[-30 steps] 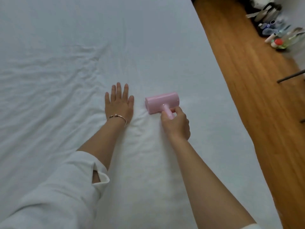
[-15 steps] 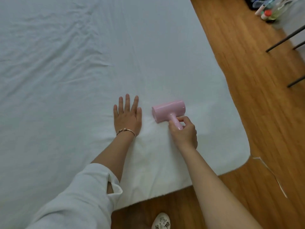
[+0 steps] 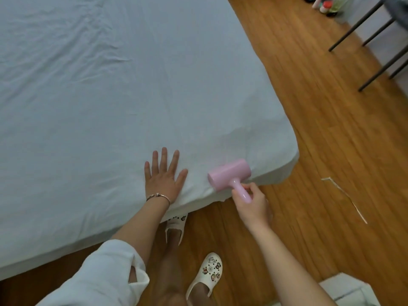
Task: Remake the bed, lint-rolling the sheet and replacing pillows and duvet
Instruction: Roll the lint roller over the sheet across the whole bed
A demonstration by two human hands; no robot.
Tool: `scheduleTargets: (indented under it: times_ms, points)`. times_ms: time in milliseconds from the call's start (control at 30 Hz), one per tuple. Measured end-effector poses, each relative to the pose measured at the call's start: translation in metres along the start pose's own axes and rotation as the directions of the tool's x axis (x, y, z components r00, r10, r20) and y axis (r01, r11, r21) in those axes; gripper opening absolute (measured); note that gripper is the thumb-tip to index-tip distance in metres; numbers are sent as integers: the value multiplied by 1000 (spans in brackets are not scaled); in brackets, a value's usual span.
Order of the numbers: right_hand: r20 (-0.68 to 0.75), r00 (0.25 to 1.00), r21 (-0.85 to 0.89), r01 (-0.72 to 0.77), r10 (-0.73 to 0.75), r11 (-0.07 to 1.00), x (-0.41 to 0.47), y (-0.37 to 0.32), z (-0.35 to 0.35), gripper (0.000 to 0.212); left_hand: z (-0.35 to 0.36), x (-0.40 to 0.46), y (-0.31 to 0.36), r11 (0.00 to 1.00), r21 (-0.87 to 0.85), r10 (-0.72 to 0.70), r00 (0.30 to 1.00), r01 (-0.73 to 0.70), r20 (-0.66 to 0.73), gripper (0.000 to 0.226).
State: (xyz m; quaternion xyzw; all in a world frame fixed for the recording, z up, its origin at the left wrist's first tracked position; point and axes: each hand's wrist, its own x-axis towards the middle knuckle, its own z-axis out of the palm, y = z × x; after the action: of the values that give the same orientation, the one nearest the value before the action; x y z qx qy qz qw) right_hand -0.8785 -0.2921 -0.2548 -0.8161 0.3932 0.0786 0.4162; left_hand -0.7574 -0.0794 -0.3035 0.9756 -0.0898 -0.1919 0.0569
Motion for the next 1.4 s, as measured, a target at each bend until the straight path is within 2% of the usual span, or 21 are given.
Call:
scheduleTargets:
  times_ms: [233,367,533,600,767,867,967,1033,1133,1200,1400]
  points:
    - [-34,999,70,23,-21,997,-29,1,-33,11,6,-18,-10,996,44,79,994,-82,72,70]
    - [-17,993,129,120,-118,984,-16,-52,-28,13,9,-16,-14,995,23,91,993,-93,80,78]
    - [119,970,123,198,-213,972,35,-141,26,34,4,-15,-18,994,-43,101,992,-98,77,99]
    - [166,960,109,208,-224,972,48,-153,47,34,1,-15,-24,992,-50,119,990,-116,72,107]
    - [194,965,98,159,-176,982,37,-103,61,20,0,-16,-33,989,-18,148,982,-147,117,115]
    - [172,977,71,116,-127,991,6,-50,46,12,-4,-18,-32,988,-8,152,978,-152,142,118]
    - [161,983,35,83,-88,996,-8,-32,25,9,-16,-22,-30,987,30,148,970,-157,194,122]
    - [189,979,35,77,-82,996,-10,-42,10,12,-35,-20,-29,992,7,125,970,-129,207,112]
    - [207,974,101,69,-89,992,-10,-68,-8,14,-71,-3,-25,993,-98,81,982,-65,170,72]
    - [183,978,146,69,-95,987,-6,-93,-13,16,-92,14,-25,991,-132,27,988,-6,154,56]
    - [136,986,271,53,-92,961,53,-213,2,28,-142,97,-56,985,-134,-84,984,105,157,56]
